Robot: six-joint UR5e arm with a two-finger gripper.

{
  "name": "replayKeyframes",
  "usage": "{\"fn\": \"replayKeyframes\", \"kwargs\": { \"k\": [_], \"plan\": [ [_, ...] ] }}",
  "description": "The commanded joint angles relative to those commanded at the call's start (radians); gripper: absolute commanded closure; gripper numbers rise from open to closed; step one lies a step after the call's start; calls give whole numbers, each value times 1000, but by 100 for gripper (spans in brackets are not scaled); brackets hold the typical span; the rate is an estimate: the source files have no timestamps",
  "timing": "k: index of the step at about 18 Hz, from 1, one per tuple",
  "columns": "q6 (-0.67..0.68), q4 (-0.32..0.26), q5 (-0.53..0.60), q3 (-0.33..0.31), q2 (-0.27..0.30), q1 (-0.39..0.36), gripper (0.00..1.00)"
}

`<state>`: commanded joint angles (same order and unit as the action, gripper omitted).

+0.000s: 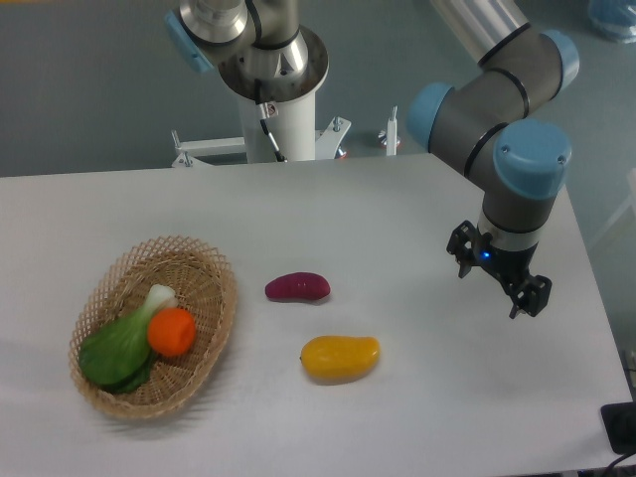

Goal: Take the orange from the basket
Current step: 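Move the open gripper over the basket above the orange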

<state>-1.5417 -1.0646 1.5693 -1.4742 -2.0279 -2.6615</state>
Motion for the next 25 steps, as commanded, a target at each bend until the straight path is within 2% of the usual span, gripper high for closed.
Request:
{"fn": "replayKeyframes", "kwargs": {
  "k": [6, 7, 9, 13, 17, 20, 25],
  "plan": [
    [20, 0, -27, -3, 6, 24, 0],
    [55, 0, -38, -11, 9, 32, 0],
    [211, 8, -37, -38, 12, 66, 0],
    [334, 37, -40, -61, 32, 159, 0],
    [610, 49, -61, -67, 41, 259, 0],
    [629, 63, -84, -67, 41, 327, 0],
    [778, 66, -107, -69, 41, 445, 0]
  ]
}}
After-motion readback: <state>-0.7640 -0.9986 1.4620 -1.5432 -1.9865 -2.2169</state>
